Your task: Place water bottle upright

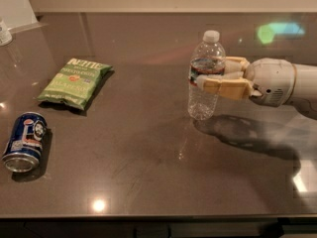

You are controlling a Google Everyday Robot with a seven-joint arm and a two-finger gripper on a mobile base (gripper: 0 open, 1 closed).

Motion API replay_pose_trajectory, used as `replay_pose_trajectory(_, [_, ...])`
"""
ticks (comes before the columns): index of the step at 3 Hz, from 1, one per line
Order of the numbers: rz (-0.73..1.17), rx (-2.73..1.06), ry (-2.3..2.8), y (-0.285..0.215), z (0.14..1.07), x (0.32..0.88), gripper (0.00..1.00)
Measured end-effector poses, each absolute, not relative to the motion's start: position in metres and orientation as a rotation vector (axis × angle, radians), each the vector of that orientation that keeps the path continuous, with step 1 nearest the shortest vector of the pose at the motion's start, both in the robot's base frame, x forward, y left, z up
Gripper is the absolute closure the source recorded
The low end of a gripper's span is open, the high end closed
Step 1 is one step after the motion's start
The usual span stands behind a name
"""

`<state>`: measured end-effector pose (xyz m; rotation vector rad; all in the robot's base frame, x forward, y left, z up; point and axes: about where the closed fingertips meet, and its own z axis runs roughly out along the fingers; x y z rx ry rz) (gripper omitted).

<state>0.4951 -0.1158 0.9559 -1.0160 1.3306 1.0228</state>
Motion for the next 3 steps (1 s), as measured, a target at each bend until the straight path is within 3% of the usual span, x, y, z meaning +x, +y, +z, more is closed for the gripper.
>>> replay_pose_trajectory(1, [1.044,-1.007,1.308,-0.117,0.945,0.496,1.00])
replay_pose_trajectory(3, [1.072,-1.000,1.282,-0.117,0.929,0.498,0.59])
